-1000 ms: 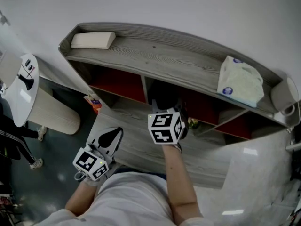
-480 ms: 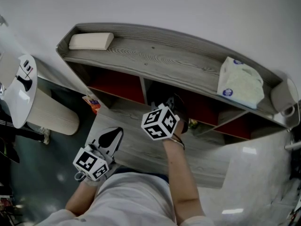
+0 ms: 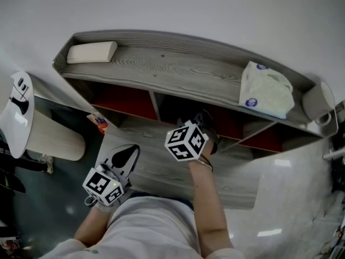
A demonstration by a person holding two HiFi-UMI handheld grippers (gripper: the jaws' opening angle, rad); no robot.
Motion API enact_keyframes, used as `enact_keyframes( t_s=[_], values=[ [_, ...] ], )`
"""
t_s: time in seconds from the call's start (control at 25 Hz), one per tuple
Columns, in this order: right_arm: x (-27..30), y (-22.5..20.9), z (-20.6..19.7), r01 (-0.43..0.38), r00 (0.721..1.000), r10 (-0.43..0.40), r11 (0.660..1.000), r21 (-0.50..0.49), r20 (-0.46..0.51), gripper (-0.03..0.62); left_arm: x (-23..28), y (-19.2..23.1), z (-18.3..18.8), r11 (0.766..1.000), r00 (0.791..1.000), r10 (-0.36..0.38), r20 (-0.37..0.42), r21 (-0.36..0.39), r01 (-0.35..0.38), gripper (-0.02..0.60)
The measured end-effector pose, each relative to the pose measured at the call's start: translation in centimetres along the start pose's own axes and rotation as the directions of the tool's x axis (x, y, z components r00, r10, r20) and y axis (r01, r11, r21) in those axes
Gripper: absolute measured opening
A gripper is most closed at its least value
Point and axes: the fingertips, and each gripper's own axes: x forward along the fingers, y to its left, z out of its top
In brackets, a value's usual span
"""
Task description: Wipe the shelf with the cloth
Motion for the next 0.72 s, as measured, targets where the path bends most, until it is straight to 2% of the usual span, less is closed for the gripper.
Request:
enact_keyframes(
  t_s=[0.2, 0.4, 0.72],
  values=[
    [-1.5, -3.9, -4.0, 0.085, 0.994, -0.080, 0.995, 0.061, -0.071, 0.084, 1.7, -0.9, 0.3, 0.997, 0.997, -0.073, -0.005, 0.002, 0.073, 0.015],
    [-2.8, -5.7, -6.1, 0.142, 0.984, -0.131, 0.986, 0.085, -0.120, 0.084, 3.4, -2.2, 0.5, 0.989, 0.989, -0.147, -0.010, 0.006, 0.147, 0.015],
    [-5.1, -8.2, -9.2, 0.269, 0.950, -0.237, 0.952, 0.148, -0.201, 0.084, 5.1, -2.8, 0.7, 0.973, 0.972, -0.232, -0.024, 0.003, 0.232, 0.015]
  ],
)
